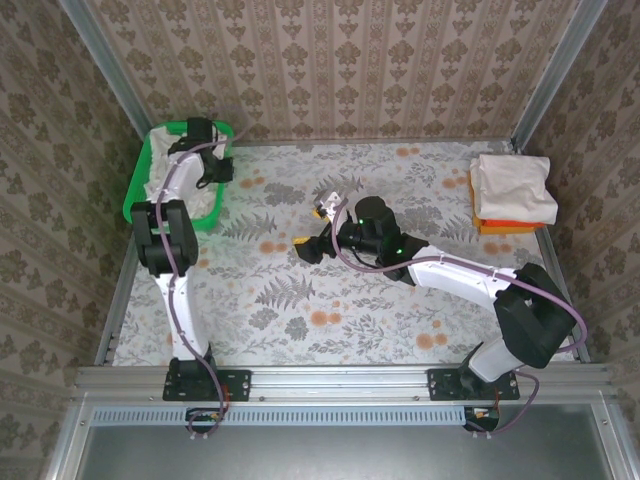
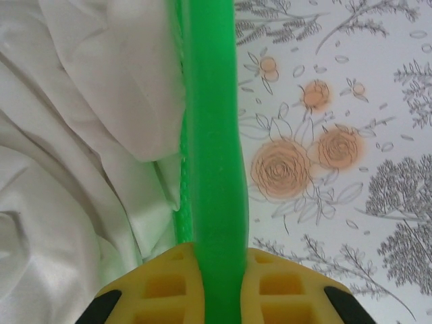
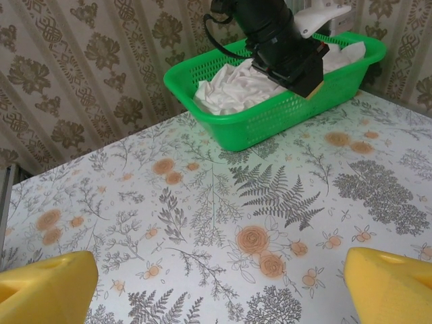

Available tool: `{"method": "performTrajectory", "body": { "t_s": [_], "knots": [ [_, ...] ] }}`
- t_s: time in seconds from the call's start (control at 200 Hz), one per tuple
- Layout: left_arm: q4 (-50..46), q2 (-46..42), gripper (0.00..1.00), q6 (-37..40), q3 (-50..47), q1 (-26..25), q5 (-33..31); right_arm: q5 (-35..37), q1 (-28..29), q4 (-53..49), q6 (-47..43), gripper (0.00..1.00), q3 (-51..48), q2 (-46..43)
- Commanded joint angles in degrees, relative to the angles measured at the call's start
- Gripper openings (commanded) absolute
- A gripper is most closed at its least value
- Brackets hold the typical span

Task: Fold and stack the t-shirts

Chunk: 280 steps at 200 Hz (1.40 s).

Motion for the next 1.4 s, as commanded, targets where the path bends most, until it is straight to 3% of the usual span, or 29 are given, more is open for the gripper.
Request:
{"method": "performTrajectory", "body": {
  "t_s": [0.0, 0.225, 0.43, 0.7, 0.86, 0.975, 1.08, 1.395],
  "knots": [
    [-1.48, 4.17, 0.0, 1.64, 4.88, 0.27, 3.74, -0.65, 0.42, -0.33, 0.0, 0.96, 1.46, 0.82],
    [-2.04, 7.35, 0.01, -1.32, 10.17, 0.0, 2.3, -0.15, 0.43, -1.3, -0.51, 0.96, 1.33, 0.54],
    [1.05, 1.72, 0.43, -2.53, 6.27, -1.32, 1.8, 0.29, 0.51, -1.47, -0.44, 0.96, 0.64, -0.6],
    [9.14, -14.89, 0.71, -4.47, -7.05, -1.89, -2.48, -0.28, 0.86, -0.76, -0.88, 0.97, 0.51, -0.57],
    [9.74, -23.4, 0.99, -6.8, -14.84, -0.09, -9.71, -1.23, 1.12, -0.15, -0.88, 0.97, 1.22, 0.13],
    [10.74, -27.52, 1.0, -9.35, -20.06, 2.71, -12.89, -1.77, 1.12, 0.19, -1.04, 0.97, 1.27, 0.32],
    [10.51, -27.99, 1.0, -12.45, -22.83, 6.18, -11.97, -2.29, 1.09, 0.04, -1.28, 0.97, 1.24, 0.36],
    [5.69, -17.23, 0.93, -19.48, -18.42, 10.24, -8.19, -2.57, 1.12, -0.55, -1.4, 0.97, 0.87, 0.15]
  ]
}}
